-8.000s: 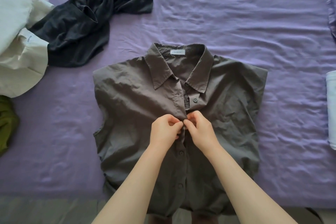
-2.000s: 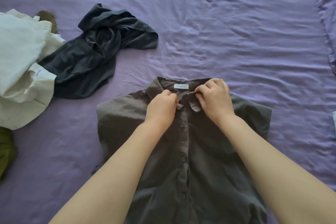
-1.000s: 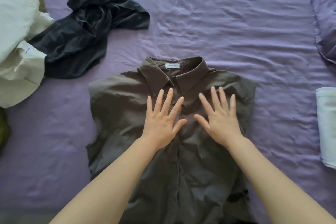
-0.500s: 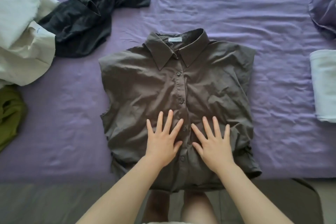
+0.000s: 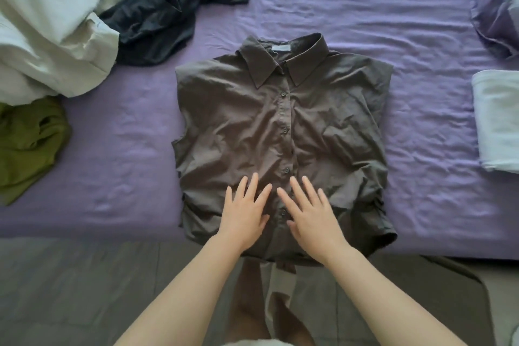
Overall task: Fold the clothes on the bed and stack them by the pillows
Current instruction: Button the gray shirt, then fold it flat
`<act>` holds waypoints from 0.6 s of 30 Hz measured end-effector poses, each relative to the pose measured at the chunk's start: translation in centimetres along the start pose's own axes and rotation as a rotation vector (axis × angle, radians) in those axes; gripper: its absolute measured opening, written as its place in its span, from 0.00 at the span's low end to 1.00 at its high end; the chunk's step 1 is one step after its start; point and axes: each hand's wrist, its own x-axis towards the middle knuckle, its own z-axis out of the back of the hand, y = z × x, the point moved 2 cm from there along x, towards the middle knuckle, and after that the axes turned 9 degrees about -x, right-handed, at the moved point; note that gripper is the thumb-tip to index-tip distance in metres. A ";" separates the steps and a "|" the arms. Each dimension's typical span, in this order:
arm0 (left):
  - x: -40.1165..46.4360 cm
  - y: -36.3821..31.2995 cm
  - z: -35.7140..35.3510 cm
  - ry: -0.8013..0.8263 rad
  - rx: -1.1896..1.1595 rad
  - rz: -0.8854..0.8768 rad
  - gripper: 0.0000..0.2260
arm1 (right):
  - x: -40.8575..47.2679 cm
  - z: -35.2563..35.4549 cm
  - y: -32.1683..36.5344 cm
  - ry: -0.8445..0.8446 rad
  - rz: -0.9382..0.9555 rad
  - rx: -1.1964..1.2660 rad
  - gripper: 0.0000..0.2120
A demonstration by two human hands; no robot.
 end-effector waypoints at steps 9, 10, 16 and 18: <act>-4.3 5.3 0.5 -0.226 -0.132 0.071 0.20 | -1.1 -3.4 1.0 0.131 -0.048 -0.052 0.28; -4.5 5.7 1.0 -0.276 -0.134 0.083 0.19 | -1.3 -2.8 1.6 0.090 -0.079 -0.035 0.27; -4.0 7.8 1.2 -0.355 -0.201 0.494 0.42 | -1.7 -2.4 5.6 -0.245 -0.028 0.152 0.18; -4.0 8.3 0.6 -0.338 -0.369 0.616 0.48 | -1.7 -3.6 6.5 -0.156 -0.051 0.211 0.20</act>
